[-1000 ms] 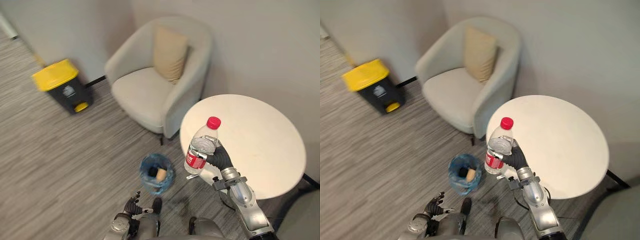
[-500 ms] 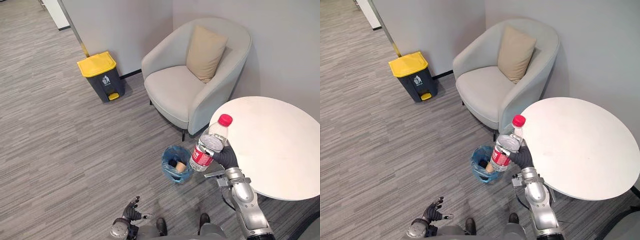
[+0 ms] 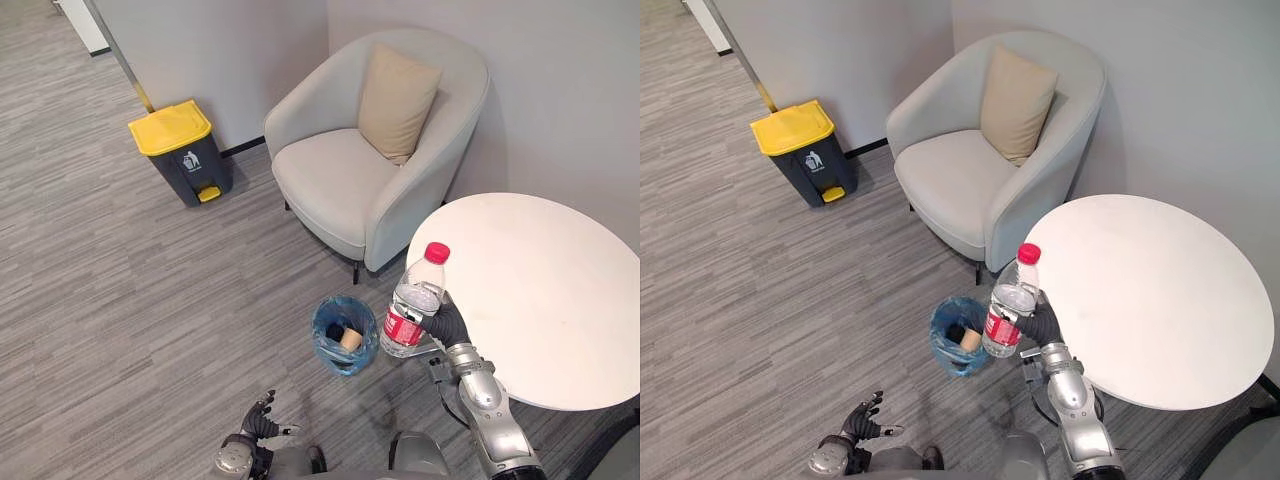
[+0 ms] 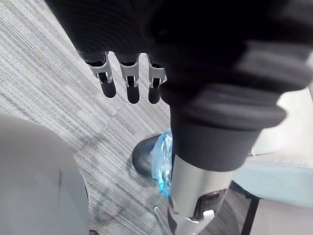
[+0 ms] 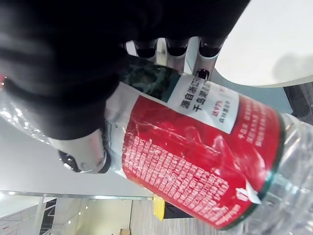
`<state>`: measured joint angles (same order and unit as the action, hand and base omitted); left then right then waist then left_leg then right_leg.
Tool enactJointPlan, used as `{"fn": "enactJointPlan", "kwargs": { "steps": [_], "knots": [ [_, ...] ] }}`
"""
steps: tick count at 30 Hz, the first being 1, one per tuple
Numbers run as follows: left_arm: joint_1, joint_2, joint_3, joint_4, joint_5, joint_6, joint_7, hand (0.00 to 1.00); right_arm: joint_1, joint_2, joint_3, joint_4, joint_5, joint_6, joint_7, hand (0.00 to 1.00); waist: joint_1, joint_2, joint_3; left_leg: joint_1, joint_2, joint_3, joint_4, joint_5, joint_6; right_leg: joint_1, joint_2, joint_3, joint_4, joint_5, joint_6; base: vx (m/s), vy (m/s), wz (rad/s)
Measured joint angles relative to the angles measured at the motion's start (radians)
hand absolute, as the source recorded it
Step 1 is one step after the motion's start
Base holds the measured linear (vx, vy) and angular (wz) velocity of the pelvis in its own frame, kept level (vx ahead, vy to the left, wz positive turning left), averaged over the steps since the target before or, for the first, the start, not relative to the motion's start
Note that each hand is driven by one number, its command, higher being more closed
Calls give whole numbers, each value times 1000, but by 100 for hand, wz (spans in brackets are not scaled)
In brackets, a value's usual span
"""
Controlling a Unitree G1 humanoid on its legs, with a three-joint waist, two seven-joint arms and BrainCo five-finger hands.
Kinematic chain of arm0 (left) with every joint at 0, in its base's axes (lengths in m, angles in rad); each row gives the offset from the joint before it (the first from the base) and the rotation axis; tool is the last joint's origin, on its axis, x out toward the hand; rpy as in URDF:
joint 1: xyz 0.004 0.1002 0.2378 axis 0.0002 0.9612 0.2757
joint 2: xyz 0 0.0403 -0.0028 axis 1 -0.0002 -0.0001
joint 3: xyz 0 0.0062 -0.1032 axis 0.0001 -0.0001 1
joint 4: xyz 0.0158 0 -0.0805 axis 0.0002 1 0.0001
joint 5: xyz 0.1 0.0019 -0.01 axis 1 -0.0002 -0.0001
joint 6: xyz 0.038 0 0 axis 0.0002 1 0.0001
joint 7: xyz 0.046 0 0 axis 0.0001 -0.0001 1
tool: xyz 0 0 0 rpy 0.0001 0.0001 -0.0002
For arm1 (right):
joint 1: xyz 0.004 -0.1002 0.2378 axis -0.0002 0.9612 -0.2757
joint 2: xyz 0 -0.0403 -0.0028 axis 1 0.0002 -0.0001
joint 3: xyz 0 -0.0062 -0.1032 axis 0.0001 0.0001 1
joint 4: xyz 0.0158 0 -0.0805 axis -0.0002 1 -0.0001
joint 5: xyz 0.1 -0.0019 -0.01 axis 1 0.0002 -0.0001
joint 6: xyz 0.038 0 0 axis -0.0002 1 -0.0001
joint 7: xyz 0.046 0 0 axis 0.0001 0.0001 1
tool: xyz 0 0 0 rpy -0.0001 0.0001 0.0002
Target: Gather rubbish on tea table into small bin, then transfer packed bag to large trash can.
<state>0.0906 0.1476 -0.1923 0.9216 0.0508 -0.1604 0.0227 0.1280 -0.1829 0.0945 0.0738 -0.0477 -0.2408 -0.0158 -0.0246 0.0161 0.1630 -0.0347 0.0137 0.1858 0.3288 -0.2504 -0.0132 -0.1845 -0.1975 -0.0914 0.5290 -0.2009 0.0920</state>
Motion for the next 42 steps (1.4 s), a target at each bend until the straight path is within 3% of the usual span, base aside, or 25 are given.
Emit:
{"fn": "enactJointPlan", "kwargs": {
  "steps": [3,5,6,10,11,14,16,17,19,21,22,23,26,27,31,39,42],
  "knots": [
    [-1,14,-1,-3,0,1,0,0,7,1,-1,0,-3,2,2,100,-20,-8,6,37,-13,-52,-16,-8,15,-57,4,23,128,-29,-23,162,29,33],
    [-2,24,7,-2,0,1,0,0,9,-1,0,1,-3,3,4,100,-17,-15,2,42,2,-54,-14,-9,15,-77,53,40,52,-42,-39,136,-50,26],
    [-1,35,8,1,0,0,0,0,13,-1,0,0,-3,3,6,100,-16,-27,-3,44,-11,-67,-14,-11,10,-77,68,35,-34,13,-62,193,-122,51],
    [-3,3,12,11,0,0,-2,0,19,-40,-9,4,-3,9,17,100,-17,24,-10,43,34,-101,-3,-14,-23,-19,92,-18,-84,11,-58,191,-95,29],
    [-2,1,12,11,0,0,-2,0,27,-37,-13,4,-2,9,18,100,-17,27,-10,36,43,-100,29,-6,-38,5,98,-28,-114,10,-61,158,-132,39],
    [1,-14,27,0,0,0,-3,0,66,-30,-16,1,-2,9,19,100,-8,32,-6,-52,106,-63,322,60,-100,150,128,-52,-231,25,-81,124,-87,13],
    [3,-16,30,-1,0,0,-3,0,71,-21,-13,-3,-1,9,18,100,0,18,2,-73,122,-39,397,88,-84,195,128,-46,-274,36,-90,117,-19,-17],
    [5,-18,26,-1,0,0,-3,0,66,-13,-14,-8,-1,9,15,100,0,23,1,-83,127,-38,392,42,-59,204,128,-34,-289,41,-94,119,4,-27],
    [1,-17,30,-2,-1,0,-4,0,52,-9,-21,-10,-1,9,10,100,5,25,13,-96,121,-51,306,-16,-59,203,118,-1,-289,48,-88,101,102,-42],
    [-3,-18,28,-6,0,-1,-3,0,46,-9,-29,-10,-1,9,1,100,10,31,22,-108,103,-95,174,-20,-70,203,105,25,-287,53,-76,67,189,-45],
    [2,-20,24,-7,0,-2,-3,0,43,-14,-29,-11,-1,9,-2,100,10,56,18,-95,111,-120,51,77,-93,203,119,42,-288,52,-61,59,238,-50],
    [2,-25,25,1,0,-1,-3,0,31,-24,-29,-5,-2,10,-2,100,9,86,24,-84,120,-141,15,120,-78,208,142,69,-286,35,-29,50,243,-44],
    [-9,-8,27,4,2,-3,-2,0,39,-12,-4,-1,-3,11,0,100,7,35,25,-54,67,-106,-43,130,-59,198,80,97,-287,30,1,12,197,-19],
    [-9,-6,25,4,2,-3,-2,0,36,-10,-2,-1,-3,11,0,100,7,32,22,-53,57,-101,-52,132,-54,193,71,103,-289,31,7,-1,152,-16],
    [-9,-3,25,4,3,-2,-1,0,24,-11,1,-1,-5,11,1,100,9,33,21,-37,21,-71,-87,144,-29,180,35,130,-295,34,31,19,91,-12],
    [-24,9,2,4,1,-2,0,0,-78,-73,87,107,-88,11,0,100,10,35,30,-95,38,-66,-63,144,-29,119,57,133,-272,39,31,11,-19,-4],
    [-117,22,3,2,-1,-2,7,0,-232,-108,157,179,-135,11,-5,100,11,39,118,-237,59,-79,42,144,-28,-29,76,127,-143,27,17,-155,-45,9]
  ]
}}
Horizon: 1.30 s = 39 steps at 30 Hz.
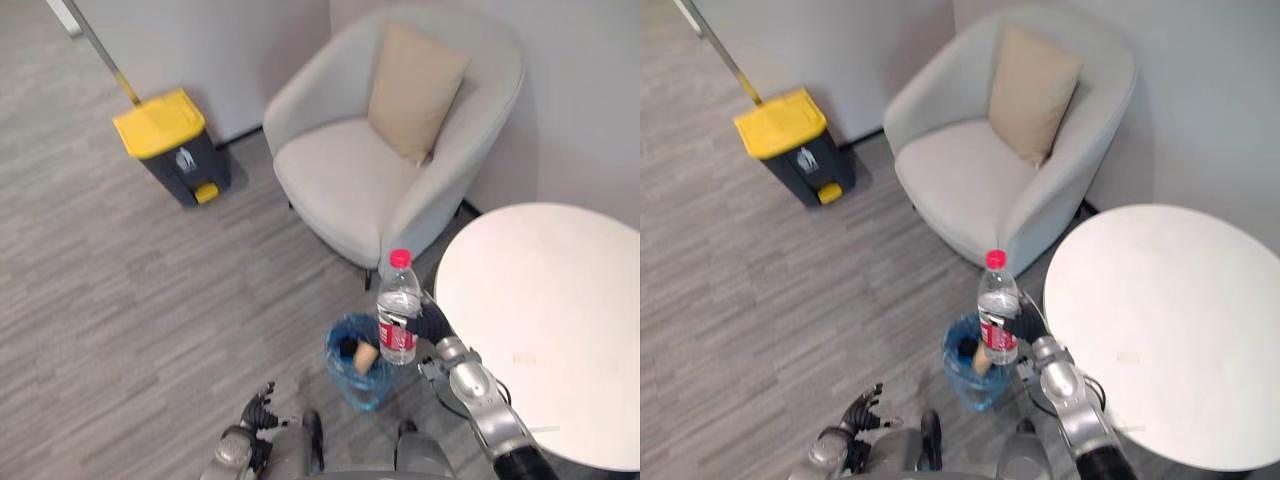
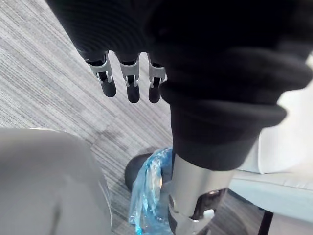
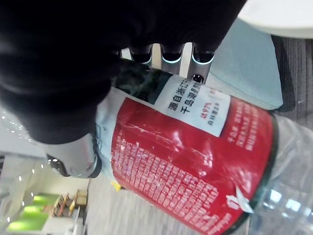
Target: Gather rubbish on tea table into small bin, then transfer packed bag to large trash can.
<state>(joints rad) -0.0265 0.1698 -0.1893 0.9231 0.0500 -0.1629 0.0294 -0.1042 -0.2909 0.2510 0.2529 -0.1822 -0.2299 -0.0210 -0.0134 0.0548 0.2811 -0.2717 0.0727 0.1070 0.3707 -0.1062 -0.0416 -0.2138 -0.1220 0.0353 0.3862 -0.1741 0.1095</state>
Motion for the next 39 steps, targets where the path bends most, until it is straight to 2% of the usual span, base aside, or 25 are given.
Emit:
{"fn": "enactJointPlan", "kwargs": {
  "steps": [4,5,9,12,15,17,20,23,26,31,39],
  "knots": [
    [-118,7,4,-10,-14,-1,30,0,-184,-10,42,81,-50,2,-37,100,5,4,104,-179,9,-19,116,-1,-2,-192,1,-3,168,-40,-9,-256,-37,14],
    [-153,8,7,-14,-22,-1,44,0,-220,-9,42,87,-65,9,-60,100,14,7,135,-242,16,-25,161,-2,-3,-258,1,-3,232,-53,-13,-319,-70,12],
    [-194,-5,42,-64,-42,-1,68,0,-263,5,39,87,-98,23,-118,100,31,7,160,-383,25,-33,245,-14,-10,-407,1,-4,348,-72,-17,-235,-43,11],
    [-229,-20,90,-125,-49,0,87,0,-311,34,35,74,-122,39,-170,100,30,8,168,-525,59,-22,314,-13,-12,-542,4,-15,423,-80,-23,-211,-53,12],
    [-300,-53,161,-198,-60,-2,107,0,-391,48,27,64,-144,44,-216,100,36,7,196,-674,89,-21,387,-11,-14,-685,4,-32,509,-85,-30,-215,-101,21],
    [-356,-61,187,-224,-80,-2,110,0,-440,49,12,33,-153,45,-243,100,46,4,236,-749,99,-19,420,-11,-14,-760,3,-34,555,-86,-32,-163,-50,10],
    [-392,-75,234,-279,-91,-2,132,0,-537,51,-5,30,-173,55,-275,100,64,2,259,-908,124,-19,492,-10,-15,-922,6,-32,637,-88,-36,-122,-39,-1],
    [-407,-73,240,-339,-116,-12,149,0,-565,42,-17,39,-173,65,-290,100,87,0,266,-979,138,-22,549,-7,-16,-995,7,-32,699,-100,-37,-38,-30,-3],
    [-434,-58,241,-378,-131,-21,151,0,-602,33,-32,55,-172,67,-307,100,85,0,266,-1058,139,-26,602,1,-7,-1071,0,-28,763,-123,-32,-27,-34,7],
    [-439,-46,239,-403,-153,-35,150,0,-670,6,-47,138,-161,84,-307,100,87,0,266,-1101,139,-24,626,-1,-3,-1115,-1,-20,788,-132,-26,0,0,0],
    [-456,-14,223,-406,-159,-52,147,0,-767,-48,-58,211,-87,85,-305,100,89,0,266,-1145,143,-27,661,-8,6,-1157,-2,-20,825,-146,-27,0,0,0]
  ]
}}
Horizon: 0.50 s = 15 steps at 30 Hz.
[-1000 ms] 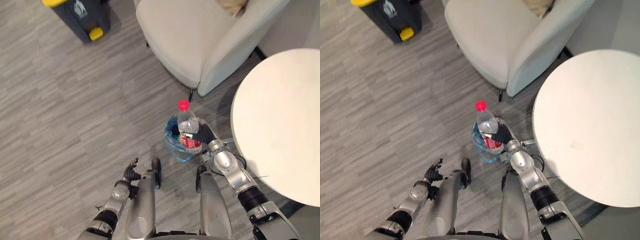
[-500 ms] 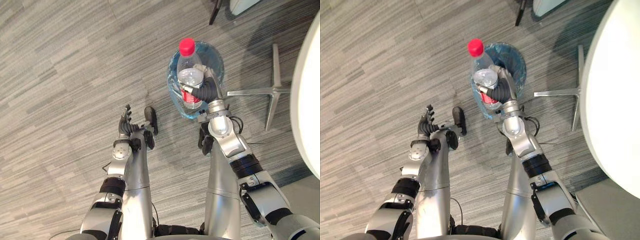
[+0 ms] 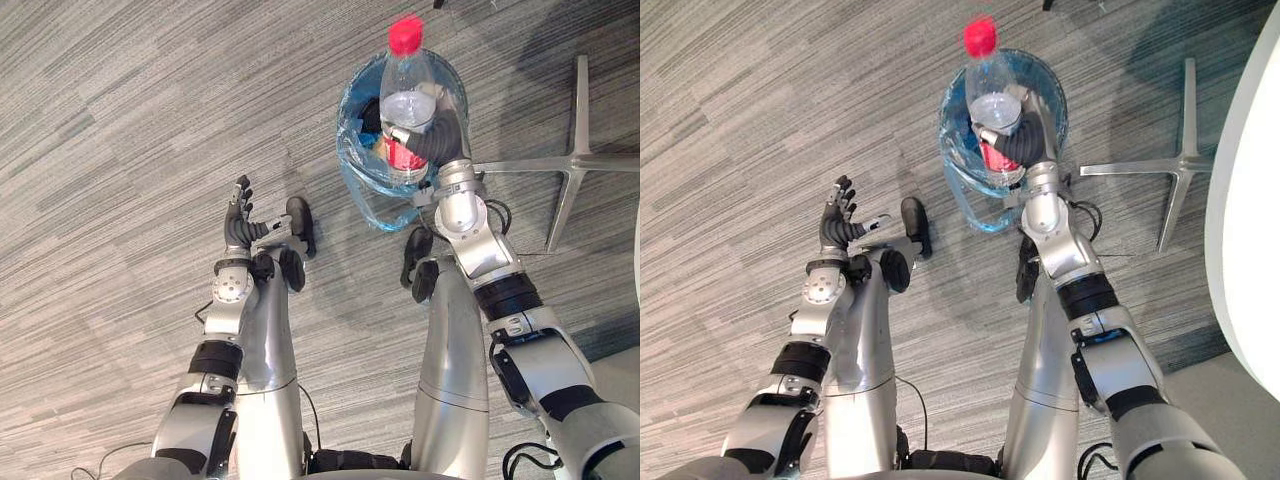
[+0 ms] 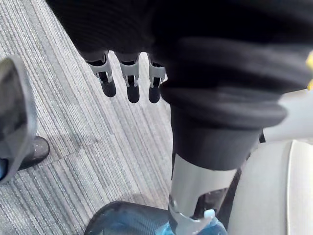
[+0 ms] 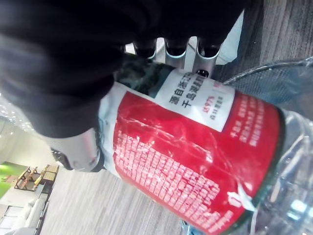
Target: Gather rubbish on tea table into small bin, then transfer packed bag to large trash can.
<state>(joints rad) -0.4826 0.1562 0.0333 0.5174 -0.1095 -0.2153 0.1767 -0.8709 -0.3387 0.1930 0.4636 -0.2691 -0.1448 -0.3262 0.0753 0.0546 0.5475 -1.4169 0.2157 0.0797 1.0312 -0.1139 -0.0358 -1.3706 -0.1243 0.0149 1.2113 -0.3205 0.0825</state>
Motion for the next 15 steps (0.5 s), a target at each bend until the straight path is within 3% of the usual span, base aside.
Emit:
{"fn": "enactJointPlan", "kwargs": {
  "steps": [1,15],
  "knots": [
    [0,3,-4,0,-6,0,0,0,-9,-6,-1,11,6,1,1,0,0,0,0,0,0,0,-1,0,0,0,0,-1,0,0,0,0,0,0],
    [1,10,-4,-7,-5,1,0,0,-25,0,-4,39,31,0,4,0,0,-1,0,0,9,-2,-5,0,0,0,1,-11,-2,-4,-6,0,0,0]
  ]
}}
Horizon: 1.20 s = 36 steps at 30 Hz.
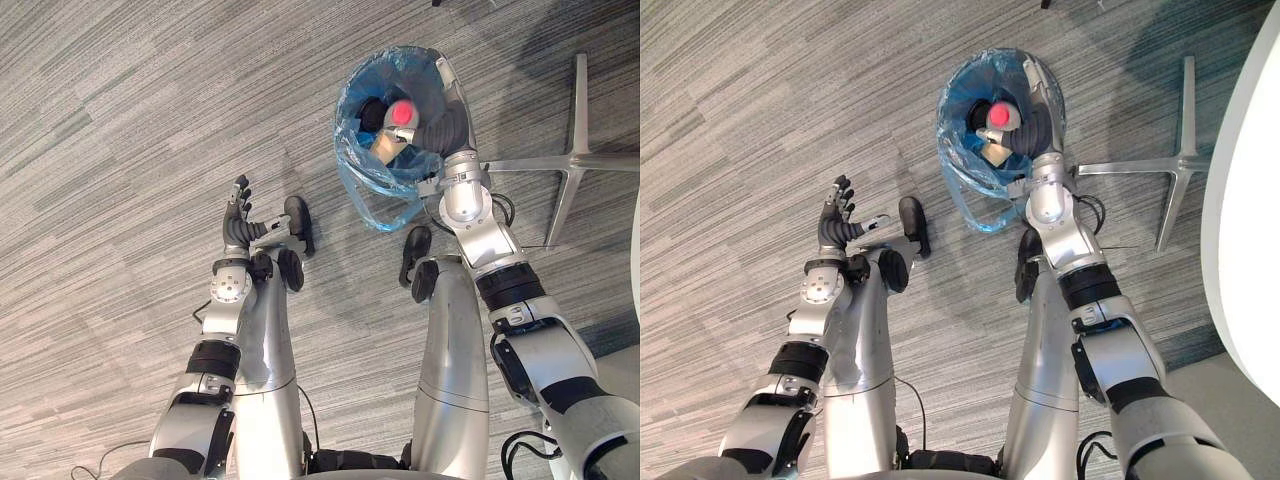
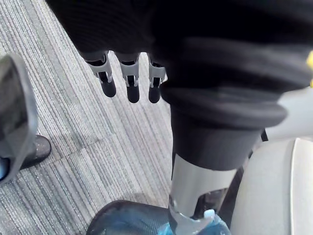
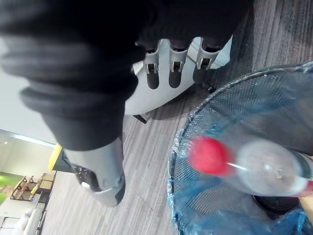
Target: Gather rubbish on tea table into small bin, then transfer packed bag to large trash can.
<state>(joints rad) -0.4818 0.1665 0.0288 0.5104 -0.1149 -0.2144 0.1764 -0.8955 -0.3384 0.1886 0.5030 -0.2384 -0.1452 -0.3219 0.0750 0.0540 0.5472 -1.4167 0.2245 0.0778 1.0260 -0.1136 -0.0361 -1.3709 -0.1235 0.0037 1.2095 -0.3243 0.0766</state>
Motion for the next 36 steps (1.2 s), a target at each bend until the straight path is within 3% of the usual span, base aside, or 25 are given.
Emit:
{"fn": "enactJointPlan", "kwargs": {
  "steps": [12,21,27,36],
  "knots": [
    [12,-18,1,11,11,12,0,0,124,31,20,-54,-120,-4,41,0,-4,-8,-4,44,4,0,-15,0,0,47,3,-5,-21,-1,-3,0,0,0],
    [34,-26,3,12,23,12,-1,0,203,17,126,-94,-286,-25,110,0,-4,-30,-16,75,5,8,-40,0,0,77,3,-7,-50,-1,-14,0,0,0],
    [31,-27,2,28,39,11,-1,0,226,19,197,-73,-405,-27,130,0,-4,-31,-16,86,5,5,-53,0,0,92,3,-14,-64,2,-13,0,0,0],
    [29,-27,2,35,36,9,1,0,221,52,213,67,-513,13,127,0,-4,-31,-16,86,3,5,-81,9,-4,90,1,-25,-80,2,-24,10,-2,1]
  ]
}}
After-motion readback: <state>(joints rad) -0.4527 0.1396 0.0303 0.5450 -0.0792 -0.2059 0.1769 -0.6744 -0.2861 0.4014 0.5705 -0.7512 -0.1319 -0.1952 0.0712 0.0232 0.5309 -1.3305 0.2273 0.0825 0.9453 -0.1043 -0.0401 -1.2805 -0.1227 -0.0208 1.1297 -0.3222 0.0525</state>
